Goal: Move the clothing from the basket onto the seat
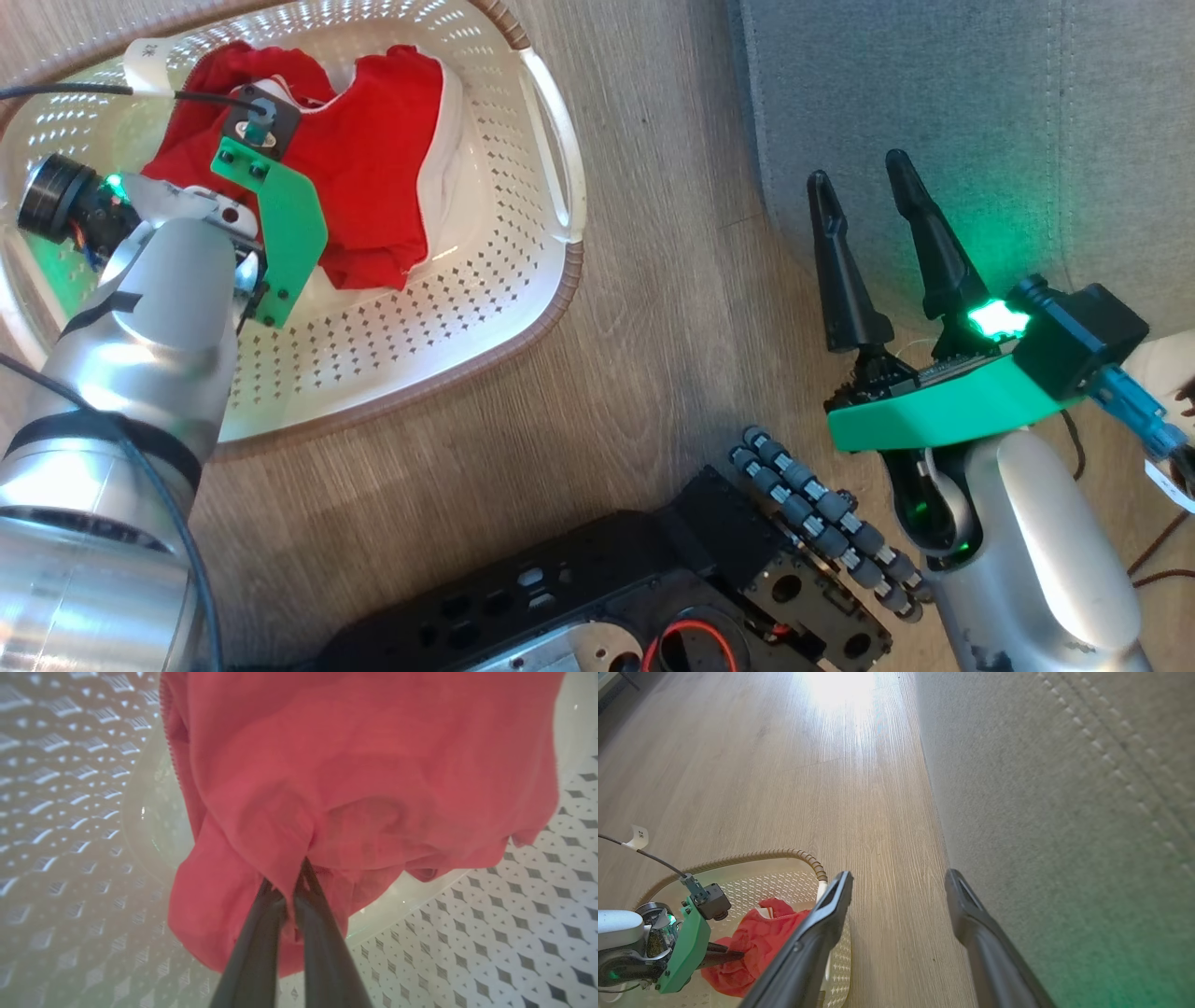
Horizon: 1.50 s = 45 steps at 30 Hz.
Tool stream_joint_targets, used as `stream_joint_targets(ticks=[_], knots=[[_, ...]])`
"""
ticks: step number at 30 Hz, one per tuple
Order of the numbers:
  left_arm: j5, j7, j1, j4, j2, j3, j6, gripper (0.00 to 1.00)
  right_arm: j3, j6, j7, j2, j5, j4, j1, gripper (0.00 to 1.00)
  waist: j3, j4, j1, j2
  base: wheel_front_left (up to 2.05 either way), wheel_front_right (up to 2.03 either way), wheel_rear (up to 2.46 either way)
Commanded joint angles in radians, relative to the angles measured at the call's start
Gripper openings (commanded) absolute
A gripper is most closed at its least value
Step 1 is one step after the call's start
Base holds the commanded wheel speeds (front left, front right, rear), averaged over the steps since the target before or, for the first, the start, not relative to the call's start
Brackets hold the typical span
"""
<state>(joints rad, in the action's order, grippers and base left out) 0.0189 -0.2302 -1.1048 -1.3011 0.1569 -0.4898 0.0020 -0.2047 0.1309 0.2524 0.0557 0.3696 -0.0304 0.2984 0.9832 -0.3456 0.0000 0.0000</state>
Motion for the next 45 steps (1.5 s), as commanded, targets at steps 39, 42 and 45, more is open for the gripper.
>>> stream_joint_targets(ticks=[39,42,45], knots=[[-0.265,0.486,0.411,0.089,-0.106,0.042,-0.055,0.00,0.063,0.000,0.009,0.059,-0.051,-0.149,-0.108,1.00,-0.677,0.215,0.0000,0.0000,0.00,0.00,0.00],[-0.307,0.491,0.449,0.151,-0.106,0.047,-0.054,0.00,0.061,0.000,0.009,0.067,-0.046,-0.157,-0.128,1.00,-0.730,0.234,0.0000,0.0000,0.00,0.00,0.00],[-0.326,0.491,0.489,0.261,-0.106,0.074,-0.036,0.00,0.061,0.000,0.009,0.070,-0.042,-0.164,-0.148,1.00,-0.776,0.252,0.0000,0.0000,0.00,0.00,0.00]])
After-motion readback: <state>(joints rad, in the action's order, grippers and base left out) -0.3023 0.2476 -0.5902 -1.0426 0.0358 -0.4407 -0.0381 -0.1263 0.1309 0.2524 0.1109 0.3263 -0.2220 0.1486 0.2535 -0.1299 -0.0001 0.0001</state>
